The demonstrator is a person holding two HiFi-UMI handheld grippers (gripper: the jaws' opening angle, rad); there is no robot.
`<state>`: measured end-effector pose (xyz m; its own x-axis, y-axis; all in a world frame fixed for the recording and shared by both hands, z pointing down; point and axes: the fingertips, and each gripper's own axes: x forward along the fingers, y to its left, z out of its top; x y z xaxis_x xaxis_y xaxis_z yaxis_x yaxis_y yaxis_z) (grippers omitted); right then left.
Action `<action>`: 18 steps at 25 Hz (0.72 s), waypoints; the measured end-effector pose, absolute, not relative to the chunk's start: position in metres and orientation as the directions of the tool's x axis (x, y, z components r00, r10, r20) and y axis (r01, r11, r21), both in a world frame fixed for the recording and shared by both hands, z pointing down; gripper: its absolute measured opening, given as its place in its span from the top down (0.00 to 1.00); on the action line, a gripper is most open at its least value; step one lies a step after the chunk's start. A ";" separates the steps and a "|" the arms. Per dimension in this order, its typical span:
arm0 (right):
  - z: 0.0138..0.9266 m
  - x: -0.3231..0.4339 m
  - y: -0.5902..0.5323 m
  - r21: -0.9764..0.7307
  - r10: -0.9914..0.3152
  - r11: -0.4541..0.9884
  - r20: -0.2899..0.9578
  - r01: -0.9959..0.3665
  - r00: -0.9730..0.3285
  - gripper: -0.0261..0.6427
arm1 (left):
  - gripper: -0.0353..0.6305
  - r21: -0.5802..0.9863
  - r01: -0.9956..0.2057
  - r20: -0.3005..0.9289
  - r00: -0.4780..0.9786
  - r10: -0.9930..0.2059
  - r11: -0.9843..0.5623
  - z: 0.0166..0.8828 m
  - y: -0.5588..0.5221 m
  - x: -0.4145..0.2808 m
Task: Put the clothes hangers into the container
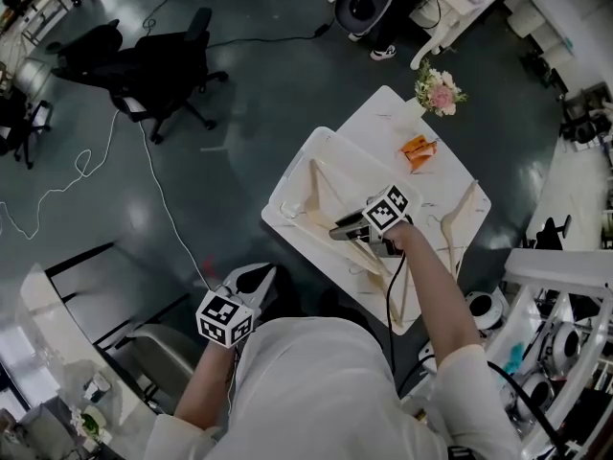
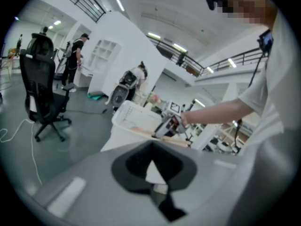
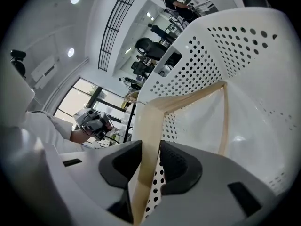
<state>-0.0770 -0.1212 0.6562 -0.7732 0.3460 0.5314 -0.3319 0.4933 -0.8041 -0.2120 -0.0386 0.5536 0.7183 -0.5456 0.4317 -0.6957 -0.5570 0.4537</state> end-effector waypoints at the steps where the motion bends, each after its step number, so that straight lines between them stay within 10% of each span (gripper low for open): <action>1: 0.658 -0.076 -0.121 -0.799 0.344 0.502 0.536 -0.331 -0.771 0.80 | 0.94 0.453 -0.694 0.430 0.720 -0.544 -0.560 0.554 -0.039 -0.213; 18: 0.597 -0.043 -0.133 -0.660 -0.003 0.611 0.550 -0.437 -0.835 0.70 | 0.94 0.424 -0.634 0.389 0.772 -0.503 -0.646 0.539 -0.046 -0.194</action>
